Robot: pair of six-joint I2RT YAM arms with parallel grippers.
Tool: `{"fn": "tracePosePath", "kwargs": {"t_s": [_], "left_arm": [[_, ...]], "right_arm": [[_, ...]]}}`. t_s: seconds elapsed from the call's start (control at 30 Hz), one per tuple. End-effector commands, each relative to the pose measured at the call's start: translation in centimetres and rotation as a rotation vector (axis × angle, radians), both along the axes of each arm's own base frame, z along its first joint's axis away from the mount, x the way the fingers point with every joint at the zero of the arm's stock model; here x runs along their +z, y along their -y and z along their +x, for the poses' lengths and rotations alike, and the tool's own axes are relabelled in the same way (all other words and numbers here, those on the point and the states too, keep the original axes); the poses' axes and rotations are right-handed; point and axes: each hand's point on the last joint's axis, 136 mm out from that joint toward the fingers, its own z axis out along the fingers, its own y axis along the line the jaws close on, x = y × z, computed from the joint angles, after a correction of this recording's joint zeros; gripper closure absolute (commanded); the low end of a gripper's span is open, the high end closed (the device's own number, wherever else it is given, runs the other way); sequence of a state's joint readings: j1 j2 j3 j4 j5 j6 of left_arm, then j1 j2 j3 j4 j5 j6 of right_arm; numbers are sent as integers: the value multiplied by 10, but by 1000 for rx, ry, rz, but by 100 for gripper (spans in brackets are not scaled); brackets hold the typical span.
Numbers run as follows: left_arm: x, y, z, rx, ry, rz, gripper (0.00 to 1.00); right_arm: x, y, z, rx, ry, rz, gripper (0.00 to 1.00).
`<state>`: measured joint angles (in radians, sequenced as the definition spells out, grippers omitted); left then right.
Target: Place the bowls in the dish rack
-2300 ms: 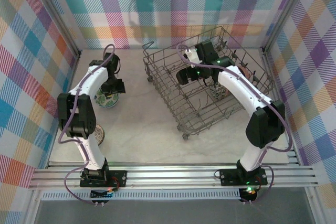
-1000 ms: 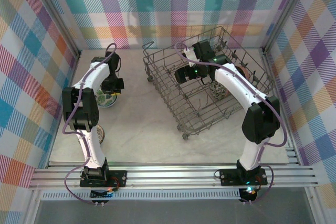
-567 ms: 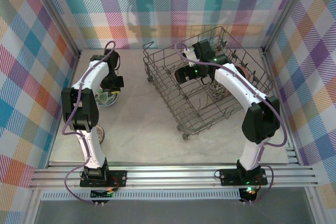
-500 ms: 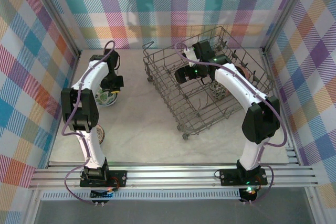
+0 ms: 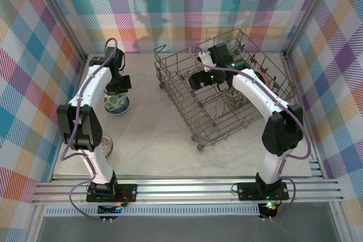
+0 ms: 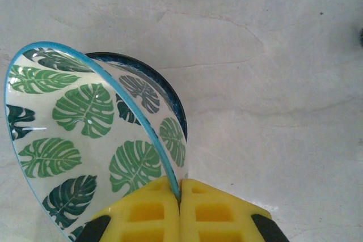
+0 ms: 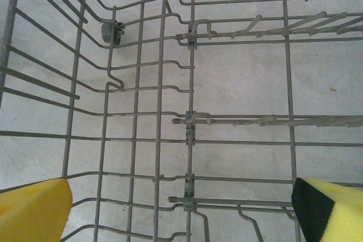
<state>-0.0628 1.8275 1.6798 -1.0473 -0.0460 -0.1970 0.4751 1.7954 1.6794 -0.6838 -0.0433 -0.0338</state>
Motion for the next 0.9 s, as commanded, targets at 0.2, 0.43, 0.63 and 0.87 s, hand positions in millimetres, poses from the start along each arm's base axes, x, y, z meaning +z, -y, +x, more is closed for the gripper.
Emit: {"fn": "tracePosePath", "kwargs": {"t_s": [0.2, 0.43, 0.63, 0.87], "left_arm": [[96, -1, -6, 175, 277, -78, 100], [189, 31, -10, 307, 601, -263, 100], [241, 76, -16, 334, 770, -340, 100], [278, 141, -14, 299, 873, -493, 100]], "right_arm": [[45, -1, -13, 19, 81, 80, 0], [82, -16, -30, 64, 115, 226, 6], [118, -45, -53, 151, 242, 381, 10], [149, -84, -82, 286, 388, 484, 17]]}}
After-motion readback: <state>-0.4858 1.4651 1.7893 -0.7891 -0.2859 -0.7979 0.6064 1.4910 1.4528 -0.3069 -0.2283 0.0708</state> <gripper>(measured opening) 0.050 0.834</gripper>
